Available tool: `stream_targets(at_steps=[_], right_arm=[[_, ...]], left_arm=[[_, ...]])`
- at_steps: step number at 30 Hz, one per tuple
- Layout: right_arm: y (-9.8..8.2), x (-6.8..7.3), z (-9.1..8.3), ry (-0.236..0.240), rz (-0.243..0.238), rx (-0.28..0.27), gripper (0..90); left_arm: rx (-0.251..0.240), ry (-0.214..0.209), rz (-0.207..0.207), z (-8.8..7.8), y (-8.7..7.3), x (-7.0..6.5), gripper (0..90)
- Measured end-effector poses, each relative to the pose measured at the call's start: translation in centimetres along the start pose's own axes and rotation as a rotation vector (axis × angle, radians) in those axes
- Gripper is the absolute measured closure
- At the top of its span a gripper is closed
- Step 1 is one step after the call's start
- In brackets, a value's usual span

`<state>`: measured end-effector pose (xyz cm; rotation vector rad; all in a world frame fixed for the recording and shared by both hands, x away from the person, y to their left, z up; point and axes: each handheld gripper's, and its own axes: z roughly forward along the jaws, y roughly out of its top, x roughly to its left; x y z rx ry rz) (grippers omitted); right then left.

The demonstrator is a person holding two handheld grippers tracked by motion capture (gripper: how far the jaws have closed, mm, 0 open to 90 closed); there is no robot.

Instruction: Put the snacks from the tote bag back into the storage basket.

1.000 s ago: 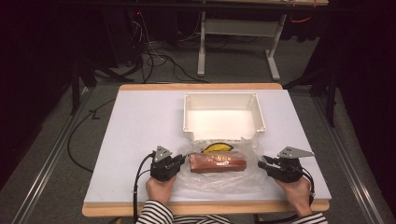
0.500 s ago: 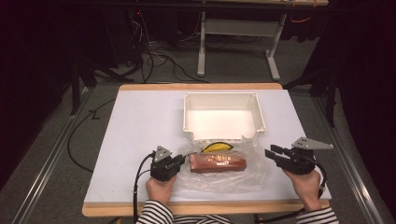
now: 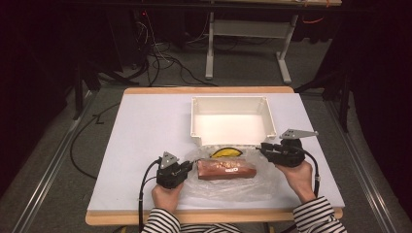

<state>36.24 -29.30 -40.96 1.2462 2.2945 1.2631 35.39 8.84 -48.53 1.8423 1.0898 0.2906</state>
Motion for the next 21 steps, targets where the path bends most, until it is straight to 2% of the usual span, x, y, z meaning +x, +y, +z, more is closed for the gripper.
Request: stream_targets(at_steps=[6, 10, 12, 13, 17, 21], right_arm=[[-2.5, 1.7, 0.4, 0.045, -0.049, 0.065, 53.7], [-3.5, 2.2, 0.6, 0.020, -0.082, 0.091, 49.2], [-3.9, 2.2, 0.8, 0.023, -0.079, 0.104, 49.5], [-4.1, 2.1, 0.8, 0.026, -0.082, 0.111, 51.2], [-4.7, 2.2, 0.8, 0.045, -0.117, 0.128, 67.0], [-5.1, 2.4, 0.3, 0.031, -0.156, 0.127, 82.5]], left_arm=[[-0.003, -0.003, -0.002, 0.0, 0.0, 0.0, 79.4], [-0.003, -0.003, -0.002, 0.0, 0.0, 0.0, 79.3], [-0.003, -0.004, -0.002, 0.0, 0.0, 0.0, 79.3], [-0.003, -0.005, -0.002, 0.0, 0.0, 0.0, 79.2], [-0.002, -0.006, -0.003, 0.0, 0.0, 0.1, 79.3], [-0.004, -0.010, 0.001, -0.1, 0.0, 0.0, 80.2]])
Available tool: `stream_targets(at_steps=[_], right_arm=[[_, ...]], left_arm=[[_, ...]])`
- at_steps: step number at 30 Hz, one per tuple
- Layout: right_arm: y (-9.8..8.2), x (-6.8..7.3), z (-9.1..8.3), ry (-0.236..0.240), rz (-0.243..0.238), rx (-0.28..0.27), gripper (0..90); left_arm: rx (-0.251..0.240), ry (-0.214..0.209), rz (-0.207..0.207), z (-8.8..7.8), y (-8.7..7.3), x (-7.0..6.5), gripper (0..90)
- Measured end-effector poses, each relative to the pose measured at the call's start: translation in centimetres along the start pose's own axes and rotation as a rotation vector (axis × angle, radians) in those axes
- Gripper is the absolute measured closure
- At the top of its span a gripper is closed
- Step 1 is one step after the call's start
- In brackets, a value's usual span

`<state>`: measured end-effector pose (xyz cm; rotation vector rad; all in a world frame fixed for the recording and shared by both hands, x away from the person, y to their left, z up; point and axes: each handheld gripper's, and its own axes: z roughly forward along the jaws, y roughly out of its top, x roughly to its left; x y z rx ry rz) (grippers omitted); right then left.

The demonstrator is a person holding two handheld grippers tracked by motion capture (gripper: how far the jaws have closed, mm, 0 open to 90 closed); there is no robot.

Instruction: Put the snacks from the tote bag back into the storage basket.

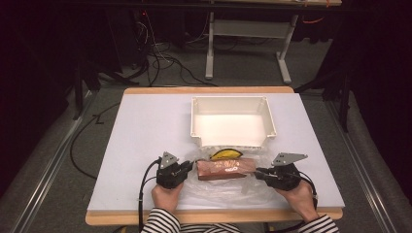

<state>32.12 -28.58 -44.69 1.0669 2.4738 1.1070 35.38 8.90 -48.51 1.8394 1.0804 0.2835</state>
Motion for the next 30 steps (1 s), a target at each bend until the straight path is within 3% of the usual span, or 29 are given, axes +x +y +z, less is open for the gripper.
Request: stream_targets(at_steps=[3, 13, 19, 24, 30], right_arm=[[-0.1, 0.0, -0.5, -0.016, -0.009, -0.010, 88.1], [1.0, -1.0, -1.4, -0.094, 0.003, -0.075, 89.2], [1.3, -2.1, -0.7, -0.129, 0.042, -0.086, 89.2], [1.2, -3.2, 0.4, -0.145, 0.087, -0.080, 89.2], [1.0, -3.9, 1.4, -0.156, 0.107, -0.059, 89.3]], left_arm=[[-0.005, -0.014, 0.007, -0.1, 0.0, 0.0, 83.5], [-0.030, -0.044, 0.011, -1.1, 0.3, 0.1, 89.5], [-0.047, -0.039, 0.023, -1.6, 1.5, 0.1, 89.6], [-0.032, -0.020, 0.003, -0.8, 2.0, 0.5, 89.8], [-0.012, -0.011, -0.010, 0.1, 1.9, 0.6, 89.8]])
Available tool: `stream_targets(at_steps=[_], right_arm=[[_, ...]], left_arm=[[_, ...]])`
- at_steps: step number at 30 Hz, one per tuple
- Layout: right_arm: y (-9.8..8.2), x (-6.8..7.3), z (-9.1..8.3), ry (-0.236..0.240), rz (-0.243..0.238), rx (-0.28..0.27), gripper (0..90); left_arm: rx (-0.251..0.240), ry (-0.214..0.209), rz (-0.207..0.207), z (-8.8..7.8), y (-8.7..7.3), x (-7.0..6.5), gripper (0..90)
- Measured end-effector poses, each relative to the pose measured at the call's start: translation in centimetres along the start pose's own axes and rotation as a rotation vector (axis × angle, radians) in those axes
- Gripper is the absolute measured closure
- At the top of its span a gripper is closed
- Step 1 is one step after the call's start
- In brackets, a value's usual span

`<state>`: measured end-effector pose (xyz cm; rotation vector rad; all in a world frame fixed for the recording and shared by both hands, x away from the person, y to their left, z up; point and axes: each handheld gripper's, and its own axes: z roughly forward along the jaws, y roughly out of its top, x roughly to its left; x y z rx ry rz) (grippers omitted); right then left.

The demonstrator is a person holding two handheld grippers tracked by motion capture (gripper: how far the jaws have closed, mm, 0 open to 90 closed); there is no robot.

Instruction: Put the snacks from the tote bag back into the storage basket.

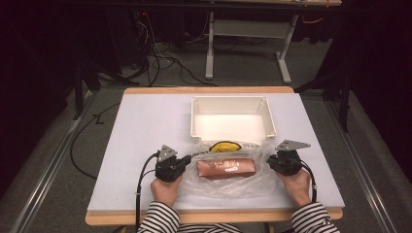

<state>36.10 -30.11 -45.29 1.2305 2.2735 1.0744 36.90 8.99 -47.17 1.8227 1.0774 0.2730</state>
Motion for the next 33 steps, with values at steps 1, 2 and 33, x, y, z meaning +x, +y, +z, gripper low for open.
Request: stream_targets(at_steps=[1, 2, 33], right_arm=[[0.0, 0.0, 0.1, -0.002, 0.000, 0.001, 89.2], [-0.1, -0.1, 0.1, -0.003, -0.003, 0.003, 89.2], [-2.5, -2.8, -5.6, -0.046, 0.145, -0.093, 64.6]], left_arm=[[0.001, 0.002, -0.003, 0.1, 0.0, 0.0, 89.9], [0.006, 0.004, -0.002, 0.3, 0.0, 0.1, 89.9], [-0.003, 0.021, 0.013, 0.8, -1.0, 0.1, 78.0]])
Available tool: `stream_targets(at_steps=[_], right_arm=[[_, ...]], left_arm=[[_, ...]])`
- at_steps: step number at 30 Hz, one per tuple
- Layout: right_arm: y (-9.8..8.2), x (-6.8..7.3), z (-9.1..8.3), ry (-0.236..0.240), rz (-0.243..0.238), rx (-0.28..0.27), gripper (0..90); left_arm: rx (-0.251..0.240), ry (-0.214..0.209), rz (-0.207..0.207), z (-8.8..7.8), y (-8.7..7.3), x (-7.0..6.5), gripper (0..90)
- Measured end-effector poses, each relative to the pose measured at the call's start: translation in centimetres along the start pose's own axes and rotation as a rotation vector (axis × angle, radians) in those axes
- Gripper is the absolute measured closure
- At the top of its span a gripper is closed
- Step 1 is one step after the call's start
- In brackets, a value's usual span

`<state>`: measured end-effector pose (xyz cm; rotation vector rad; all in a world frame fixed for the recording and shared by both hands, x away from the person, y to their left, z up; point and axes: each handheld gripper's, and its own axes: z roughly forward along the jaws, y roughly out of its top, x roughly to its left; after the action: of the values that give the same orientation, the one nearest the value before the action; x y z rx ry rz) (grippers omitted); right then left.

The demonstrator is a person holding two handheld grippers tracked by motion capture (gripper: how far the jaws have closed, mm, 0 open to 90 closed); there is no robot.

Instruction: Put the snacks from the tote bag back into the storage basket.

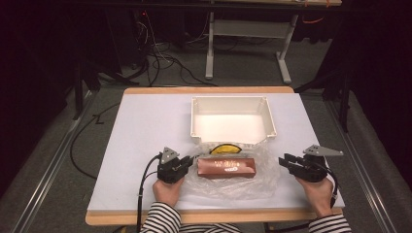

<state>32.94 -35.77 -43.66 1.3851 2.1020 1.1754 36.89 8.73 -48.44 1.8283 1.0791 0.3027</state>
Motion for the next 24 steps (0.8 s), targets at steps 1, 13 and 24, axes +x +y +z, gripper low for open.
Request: stream_targets(at_steps=[1, 13, 24], right_arm=[[0.4, 0.0, -0.1, -0.003, 0.004, -0.005, 64.1], [3.9, 5.3, 0.6, 0.141, -0.111, -0.059, 48.5], [3.2, 5.5, 5.1, 0.075, -0.176, 0.078, 86.4]], left_arm=[[0.000, 0.000, 0.000, 0.0, 0.0, 0.0, 77.9], [-0.004, 0.000, 0.008, 0.0, 0.0, -0.1, 76.8], [-0.006, -0.002, 0.011, -0.1, 0.0, -0.1, 76.8]])
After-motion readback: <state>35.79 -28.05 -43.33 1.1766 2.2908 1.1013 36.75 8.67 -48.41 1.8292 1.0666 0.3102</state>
